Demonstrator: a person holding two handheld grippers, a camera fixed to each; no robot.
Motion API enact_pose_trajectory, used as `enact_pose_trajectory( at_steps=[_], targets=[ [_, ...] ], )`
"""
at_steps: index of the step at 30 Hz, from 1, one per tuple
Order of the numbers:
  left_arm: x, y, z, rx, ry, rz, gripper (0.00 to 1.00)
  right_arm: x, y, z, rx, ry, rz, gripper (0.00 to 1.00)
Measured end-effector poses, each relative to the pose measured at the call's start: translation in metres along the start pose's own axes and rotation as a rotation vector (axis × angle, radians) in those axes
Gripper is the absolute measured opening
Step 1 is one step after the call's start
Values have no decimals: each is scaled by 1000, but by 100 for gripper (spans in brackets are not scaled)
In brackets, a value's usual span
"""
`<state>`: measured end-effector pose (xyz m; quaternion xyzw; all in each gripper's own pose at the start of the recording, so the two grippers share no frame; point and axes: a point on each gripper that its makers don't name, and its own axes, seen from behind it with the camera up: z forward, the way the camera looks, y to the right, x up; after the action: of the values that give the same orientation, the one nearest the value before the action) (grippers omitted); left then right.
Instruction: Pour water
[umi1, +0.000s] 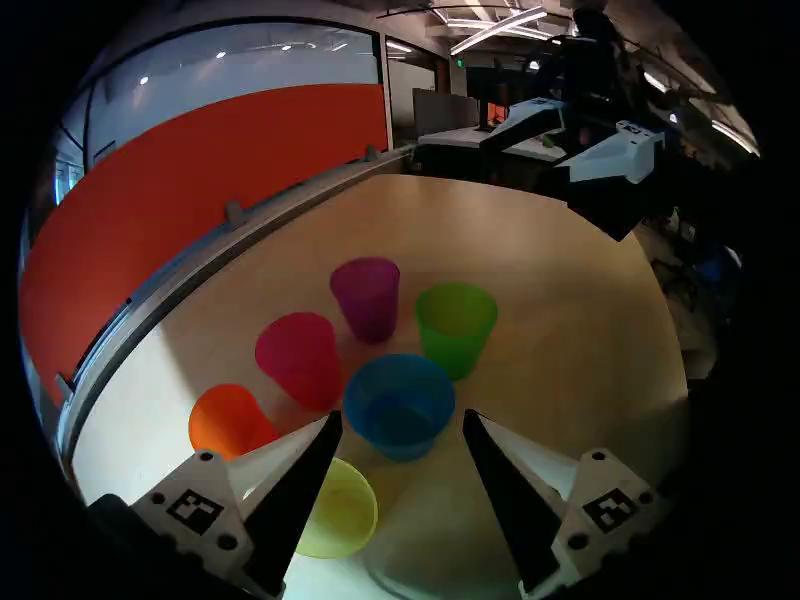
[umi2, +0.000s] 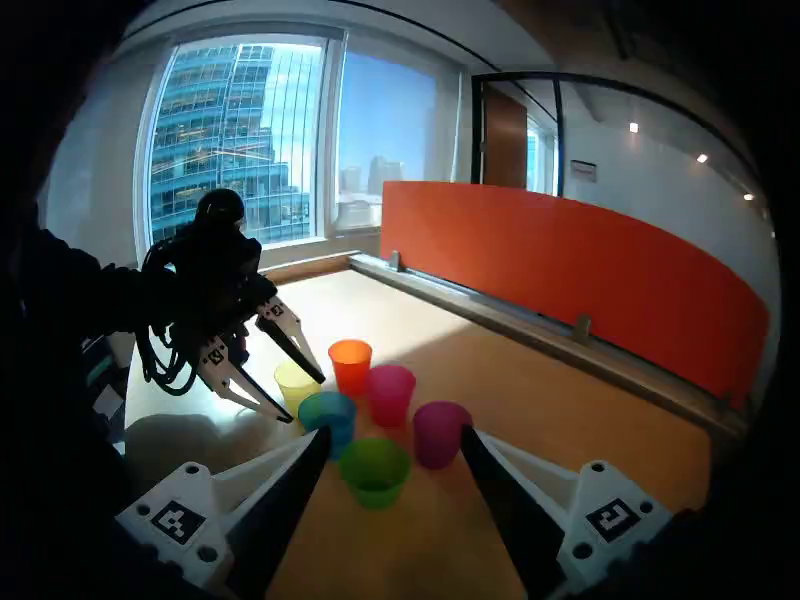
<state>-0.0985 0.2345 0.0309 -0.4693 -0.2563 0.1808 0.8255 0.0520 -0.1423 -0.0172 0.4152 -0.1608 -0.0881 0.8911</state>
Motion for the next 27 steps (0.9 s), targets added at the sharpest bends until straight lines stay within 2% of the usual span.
enact_pose_trajectory(
  at_steps=[8,27],
  targets=[
    [-3,-5,11,10,-22,-9,90,-1,1,0,1,-1,1,99],
    [-11,-4,32,15,-63,-11,90,-4,0,1,2,-4,5,99]
  ],
)
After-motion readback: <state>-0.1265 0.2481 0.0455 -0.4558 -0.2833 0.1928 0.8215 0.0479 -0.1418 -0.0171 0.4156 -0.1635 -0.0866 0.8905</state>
